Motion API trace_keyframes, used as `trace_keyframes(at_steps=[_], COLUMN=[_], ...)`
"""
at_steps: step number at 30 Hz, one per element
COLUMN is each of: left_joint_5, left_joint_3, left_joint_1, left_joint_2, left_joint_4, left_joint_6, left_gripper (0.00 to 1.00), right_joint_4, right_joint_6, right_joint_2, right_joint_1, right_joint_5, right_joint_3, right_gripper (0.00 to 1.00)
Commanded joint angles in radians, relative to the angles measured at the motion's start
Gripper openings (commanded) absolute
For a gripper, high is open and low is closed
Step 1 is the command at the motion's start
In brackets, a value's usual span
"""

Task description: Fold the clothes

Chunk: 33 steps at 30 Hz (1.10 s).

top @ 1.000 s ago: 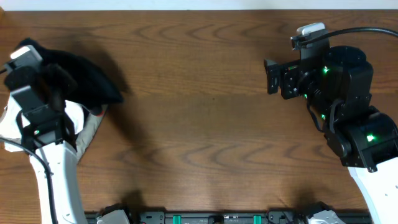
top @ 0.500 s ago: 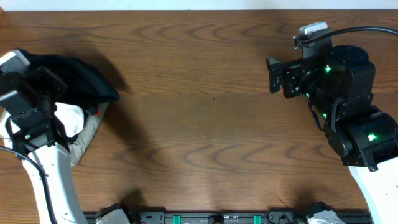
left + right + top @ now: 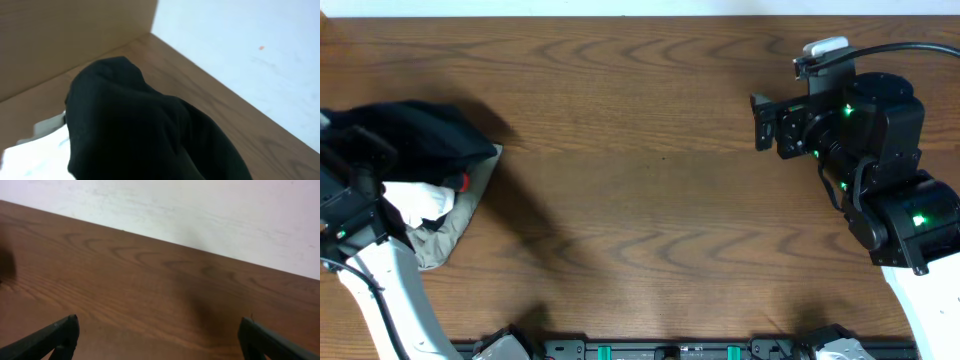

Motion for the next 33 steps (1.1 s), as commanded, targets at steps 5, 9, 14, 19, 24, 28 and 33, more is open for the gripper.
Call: trace_keyframes(at_steps=[5, 9, 14, 19, 24, 28, 33], left_joint_5=[-0.014, -0.015, -0.015, -0.015, -0.015, -0.015, -0.008], left_joint_3=[0.027, 0.027, 0.027, 0.027, 0.027, 0.027, 0.027], left_joint_1=[0.076, 0.085, 0.121, 0.172, 0.209, 0.232, 0.276], left_joint_2=[0.064, 0.096, 0.101, 0.101, 0.101, 0.101, 0.101], left_joint_4=[-0.022, -0.034, -0.056, -0.080, -0.089, -0.111, -0.105], left_joint_6=[-0.008, -0.008, -0.008, -0.008, -0.008, -0.022, -0.174], left_gripper=[0.06, 0.06, 0.08, 0.17, 0.53, 0.64, 0.65], right_joint_4=[-0.002, -0.002, -0.004, -0.001, -0.002, -0.002, -0.003], right_joint_6=[-0.027, -0.027, -0.027, -0.027, -0.027, -0.027, -0.027], right_joint_2=[0.001, 0.001, 0.001, 0.001, 0.001, 0.001, 0.001], right_joint_1=[-0.010, -0.010, -0.010, -0.010, -0.010, -0.010, -0.012], right_joint_5=[0.003, 0.003, 0.003, 0.003, 0.003, 0.003, 0.003], right_joint_3=[0.016, 0.016, 0.016, 0.016, 0.016, 0.016, 0.016], right_gripper=[0.99, 0.99, 0.99, 0.99, 0.99, 0.99, 0.99])
